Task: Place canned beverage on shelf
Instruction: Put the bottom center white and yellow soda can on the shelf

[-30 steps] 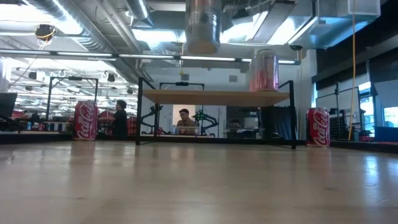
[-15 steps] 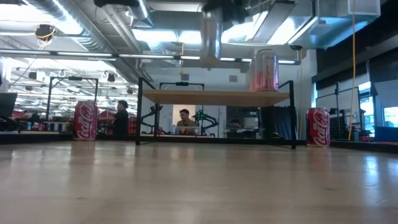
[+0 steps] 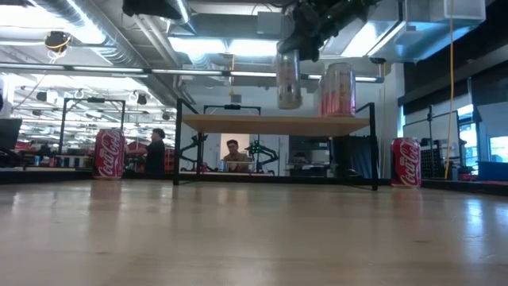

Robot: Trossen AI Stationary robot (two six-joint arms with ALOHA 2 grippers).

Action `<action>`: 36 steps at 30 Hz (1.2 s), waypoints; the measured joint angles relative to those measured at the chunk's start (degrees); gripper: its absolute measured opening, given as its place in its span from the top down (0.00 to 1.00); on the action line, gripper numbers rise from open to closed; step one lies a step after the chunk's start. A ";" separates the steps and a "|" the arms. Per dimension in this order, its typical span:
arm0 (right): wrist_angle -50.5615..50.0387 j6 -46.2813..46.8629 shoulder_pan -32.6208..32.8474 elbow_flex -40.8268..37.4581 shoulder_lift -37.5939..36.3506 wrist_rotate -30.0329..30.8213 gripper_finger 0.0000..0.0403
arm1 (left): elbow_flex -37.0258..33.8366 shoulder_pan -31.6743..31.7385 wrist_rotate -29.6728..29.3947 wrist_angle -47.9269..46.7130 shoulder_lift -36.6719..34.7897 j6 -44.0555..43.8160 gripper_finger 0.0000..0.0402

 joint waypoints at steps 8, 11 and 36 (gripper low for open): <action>-3.88 -5.21 -2.03 -0.02 2.76 -2.02 0.45 | 0.00 1.17 -0.09 4.34 0.27 1.41 0.11; -3.52 -5.40 -2.01 -0.02 3.35 -2.46 0.45 | 0.00 1.15 -0.08 5.14 0.27 2.15 0.11; -4.46 -4.29 -1.96 0.02 3.84 -3.90 0.36 | 0.00 1.15 0.00 5.16 0.27 2.12 0.11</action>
